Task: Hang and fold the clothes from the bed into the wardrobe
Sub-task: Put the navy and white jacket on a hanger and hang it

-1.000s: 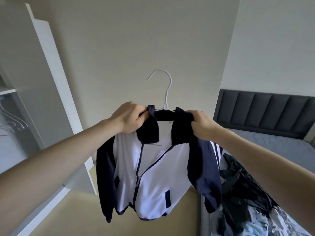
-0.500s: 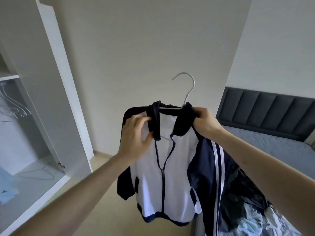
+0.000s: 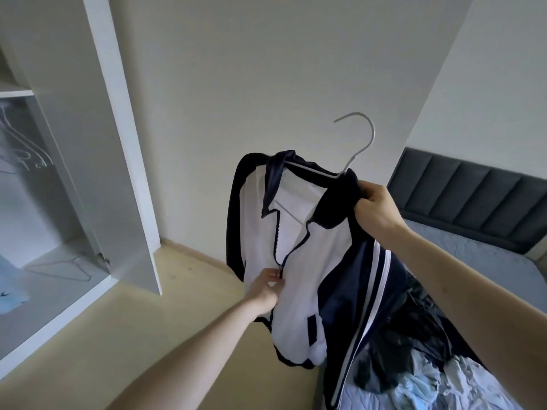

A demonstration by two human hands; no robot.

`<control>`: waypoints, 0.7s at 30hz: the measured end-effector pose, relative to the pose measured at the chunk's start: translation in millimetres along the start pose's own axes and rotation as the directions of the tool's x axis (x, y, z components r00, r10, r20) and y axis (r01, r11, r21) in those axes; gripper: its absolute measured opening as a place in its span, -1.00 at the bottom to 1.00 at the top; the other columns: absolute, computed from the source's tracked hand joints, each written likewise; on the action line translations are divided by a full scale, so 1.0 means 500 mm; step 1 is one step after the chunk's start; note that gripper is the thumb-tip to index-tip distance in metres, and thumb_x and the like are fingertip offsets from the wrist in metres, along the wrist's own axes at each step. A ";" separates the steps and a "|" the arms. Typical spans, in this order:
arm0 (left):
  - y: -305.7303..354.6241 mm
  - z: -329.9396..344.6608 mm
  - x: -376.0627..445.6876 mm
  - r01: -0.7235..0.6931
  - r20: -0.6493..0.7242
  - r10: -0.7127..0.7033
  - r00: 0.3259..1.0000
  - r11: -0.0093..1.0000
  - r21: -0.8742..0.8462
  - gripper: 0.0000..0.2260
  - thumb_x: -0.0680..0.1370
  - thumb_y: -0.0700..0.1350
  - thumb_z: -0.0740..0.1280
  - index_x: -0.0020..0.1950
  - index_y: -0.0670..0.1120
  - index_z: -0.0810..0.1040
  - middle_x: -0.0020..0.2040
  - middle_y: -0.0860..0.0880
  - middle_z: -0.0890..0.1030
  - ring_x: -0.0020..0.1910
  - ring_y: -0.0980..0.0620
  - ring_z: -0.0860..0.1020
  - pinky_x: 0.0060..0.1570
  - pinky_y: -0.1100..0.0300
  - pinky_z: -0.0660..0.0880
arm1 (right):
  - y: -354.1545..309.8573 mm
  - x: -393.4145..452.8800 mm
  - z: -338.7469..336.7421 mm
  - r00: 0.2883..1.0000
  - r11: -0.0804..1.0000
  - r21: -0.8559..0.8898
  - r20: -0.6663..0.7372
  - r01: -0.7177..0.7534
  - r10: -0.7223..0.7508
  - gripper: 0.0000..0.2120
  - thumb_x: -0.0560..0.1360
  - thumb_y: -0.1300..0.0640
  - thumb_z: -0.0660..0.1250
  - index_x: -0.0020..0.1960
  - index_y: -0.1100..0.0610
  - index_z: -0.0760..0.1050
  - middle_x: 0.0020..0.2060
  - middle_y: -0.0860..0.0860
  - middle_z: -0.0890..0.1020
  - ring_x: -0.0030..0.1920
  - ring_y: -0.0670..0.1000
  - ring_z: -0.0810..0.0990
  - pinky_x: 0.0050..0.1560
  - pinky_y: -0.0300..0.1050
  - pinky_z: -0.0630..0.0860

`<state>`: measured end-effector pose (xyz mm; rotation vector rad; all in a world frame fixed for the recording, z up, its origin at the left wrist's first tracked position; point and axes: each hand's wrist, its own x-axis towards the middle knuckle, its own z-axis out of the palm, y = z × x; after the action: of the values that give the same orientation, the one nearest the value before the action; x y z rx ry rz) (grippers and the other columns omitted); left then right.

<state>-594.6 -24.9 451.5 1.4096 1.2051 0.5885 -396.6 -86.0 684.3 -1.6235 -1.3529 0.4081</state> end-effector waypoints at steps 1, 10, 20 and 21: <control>0.007 0.002 0.010 0.016 -0.013 -0.017 1.000 0.997 -0.081 -0.67 0.66 0.03 0.30 0.41 0.04 0.40 0.26 0.03 0.56 0.17 -0.05 0.60 0.17 -0.03 0.62 | 0.000 0.001 0.001 1.000 1.000 0.006 -0.004 0.001 -0.001 -0.74 0.52 0.08 0.22 -0.14 -0.11 0.67 -0.33 -0.03 0.69 -0.33 -0.10 0.58 -0.25 -0.11 0.54; 0.029 0.005 0.056 0.063 0.091 -0.049 0.995 0.985 -0.163 -0.89 0.62 -0.03 0.38 0.02 -0.05 0.64 -0.10 -0.08 0.67 -0.16 -0.01 0.61 -0.07 0.14 0.68 | 0.012 0.015 -0.001 1.000 1.000 -0.009 0.004 -0.004 0.004 -0.74 0.48 0.09 0.18 -0.09 0.04 0.66 -0.18 0.19 0.72 -0.22 0.03 0.64 -0.12 0.05 0.60; 0.034 0.009 0.030 0.122 0.132 -0.124 0.984 0.992 0.019 -0.86 0.63 -0.04 0.30 0.03 -0.05 0.62 -0.07 -0.01 0.62 -0.10 0.03 0.55 -0.16 0.23 0.53 | 0.036 0.017 0.007 0.999 0.987 -0.157 0.008 0.038 -0.037 -0.81 0.55 0.18 0.23 -0.15 0.11 0.60 -0.39 -0.09 0.55 -0.38 -0.16 0.42 -0.35 -0.25 0.39; 0.038 -0.001 0.026 0.105 0.113 -0.107 0.988 0.994 0.029 -0.86 0.62 -0.07 0.29 -0.01 -0.06 0.62 -0.11 0.00 0.61 -0.12 0.02 0.54 -0.17 0.20 0.51 | 0.042 0.015 0.008 0.999 0.983 -0.181 0.010 0.042 -0.041 -0.81 0.56 0.18 0.23 -0.16 0.13 0.58 -0.40 -0.09 0.52 -0.40 -0.16 0.38 -0.38 -0.25 0.36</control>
<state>-584.1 -9.9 465.7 1.3704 1.1899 0.4157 -385.0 -76.3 667.5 -1.7397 -1.4610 0.2714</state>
